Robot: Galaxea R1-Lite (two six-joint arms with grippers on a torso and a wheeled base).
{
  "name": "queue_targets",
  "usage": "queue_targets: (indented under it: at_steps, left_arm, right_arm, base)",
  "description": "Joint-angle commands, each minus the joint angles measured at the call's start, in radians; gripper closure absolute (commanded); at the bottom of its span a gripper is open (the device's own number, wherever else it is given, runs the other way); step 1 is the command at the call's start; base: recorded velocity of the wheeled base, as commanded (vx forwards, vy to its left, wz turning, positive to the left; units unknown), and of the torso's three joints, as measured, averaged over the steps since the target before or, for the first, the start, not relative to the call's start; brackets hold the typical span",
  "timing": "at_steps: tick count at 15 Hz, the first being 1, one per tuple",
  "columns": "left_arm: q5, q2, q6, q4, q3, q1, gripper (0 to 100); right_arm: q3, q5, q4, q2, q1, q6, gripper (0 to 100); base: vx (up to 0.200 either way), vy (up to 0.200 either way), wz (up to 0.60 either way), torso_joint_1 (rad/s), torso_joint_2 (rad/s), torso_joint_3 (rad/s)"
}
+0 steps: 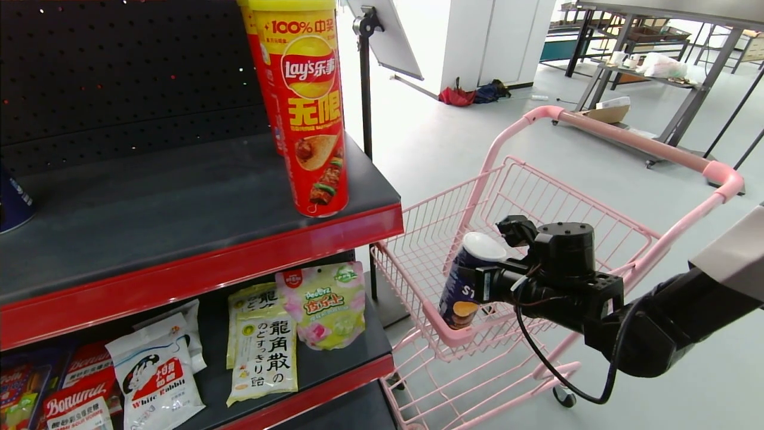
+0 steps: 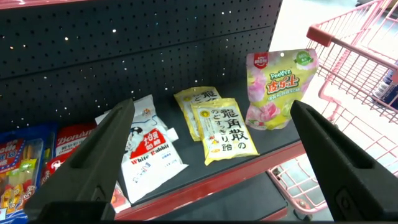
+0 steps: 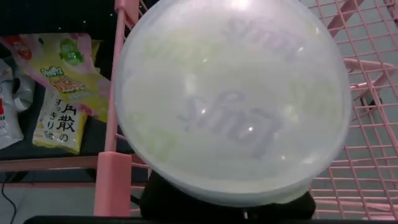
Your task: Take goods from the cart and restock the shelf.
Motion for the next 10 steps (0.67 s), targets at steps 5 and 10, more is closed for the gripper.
queue_targets:
  at_steps: [5,10]
  left_arm:
    - [0.000,0.001,0.000,0.000,-0.002,0.000,0]
    - [0.000,0.001,-0.002,0.000,-0.002,0.000,0]
  right_arm:
    - [-0.225,-0.062,0.106,-0.122,-0.014,-0.058,100]
    - [-0.406,-0.143,0.640,-0.475,-0.080,-0.172,100]
  base:
    - [0.000,0.000,0.00,0.000,0.00,0.000]
    - [0.000,0.000,0.00,0.000,0.00,0.000]
